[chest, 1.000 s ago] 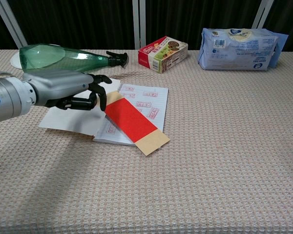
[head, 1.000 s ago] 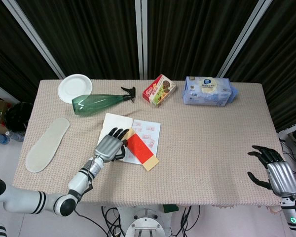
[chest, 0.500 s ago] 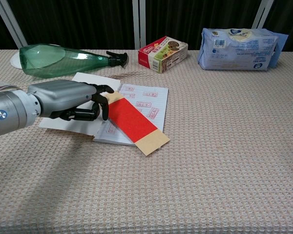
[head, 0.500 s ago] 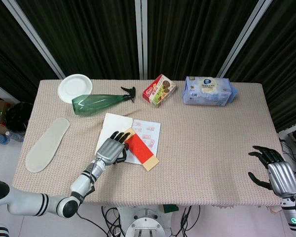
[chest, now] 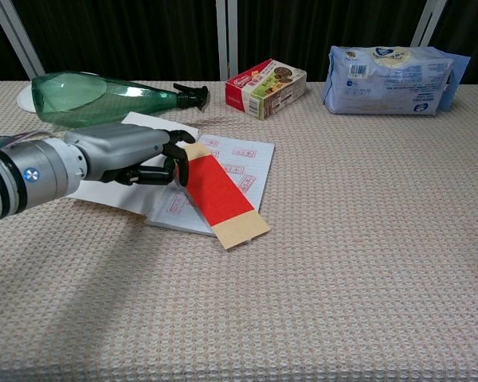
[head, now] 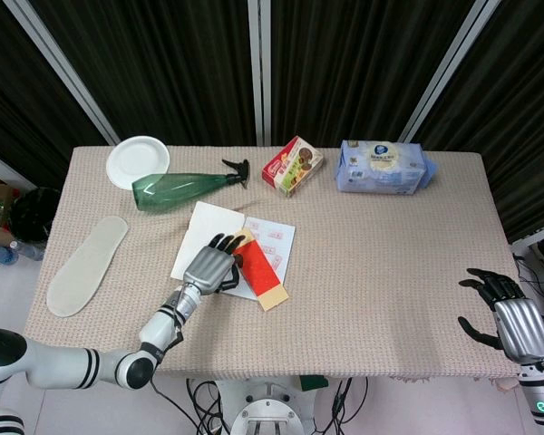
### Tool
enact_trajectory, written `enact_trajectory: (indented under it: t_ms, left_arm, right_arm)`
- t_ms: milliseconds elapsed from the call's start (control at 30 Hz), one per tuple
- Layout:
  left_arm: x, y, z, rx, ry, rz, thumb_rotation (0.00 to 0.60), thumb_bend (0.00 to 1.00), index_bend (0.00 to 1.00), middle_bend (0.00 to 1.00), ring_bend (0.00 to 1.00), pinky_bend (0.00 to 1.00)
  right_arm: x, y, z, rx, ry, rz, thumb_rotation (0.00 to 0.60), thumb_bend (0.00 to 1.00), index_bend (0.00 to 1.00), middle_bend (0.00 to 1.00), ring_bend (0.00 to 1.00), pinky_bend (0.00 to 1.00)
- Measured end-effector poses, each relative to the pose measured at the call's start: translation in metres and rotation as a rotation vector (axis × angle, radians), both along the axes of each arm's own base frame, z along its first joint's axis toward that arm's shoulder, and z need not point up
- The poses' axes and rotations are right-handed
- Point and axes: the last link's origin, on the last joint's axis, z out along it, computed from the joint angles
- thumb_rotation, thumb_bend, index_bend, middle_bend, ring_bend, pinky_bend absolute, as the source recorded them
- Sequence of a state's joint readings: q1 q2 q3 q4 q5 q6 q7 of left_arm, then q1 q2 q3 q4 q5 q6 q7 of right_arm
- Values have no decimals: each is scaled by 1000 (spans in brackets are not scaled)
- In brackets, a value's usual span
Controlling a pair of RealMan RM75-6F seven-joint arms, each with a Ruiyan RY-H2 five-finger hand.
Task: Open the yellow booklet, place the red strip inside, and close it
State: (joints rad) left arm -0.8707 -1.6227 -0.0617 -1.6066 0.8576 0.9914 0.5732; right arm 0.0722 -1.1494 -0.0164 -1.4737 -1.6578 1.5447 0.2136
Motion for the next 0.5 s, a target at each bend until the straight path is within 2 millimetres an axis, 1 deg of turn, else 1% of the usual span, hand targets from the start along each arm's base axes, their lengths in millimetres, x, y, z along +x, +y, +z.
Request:
enact_trajectory:
  t_ms: [333,433,500]
  left_arm:
    - [20,18,-14,-25,-8,-3,73,756,351,0,0,45]
    - [26,17,-14,-31,-26,-8,72,759,341,0,0,45]
    - [29,13,-13,-33,-35,-28,75,754,311,0,0,45]
  right_arm:
    - [-1,2,2,-9,2,-11,600,212,322,174,177,215]
    - [-1,2,2,-10,2,-11,600,212,322,174,178,216]
    - [-1,2,2,-10,2,-10,600,212,322,174,178,215]
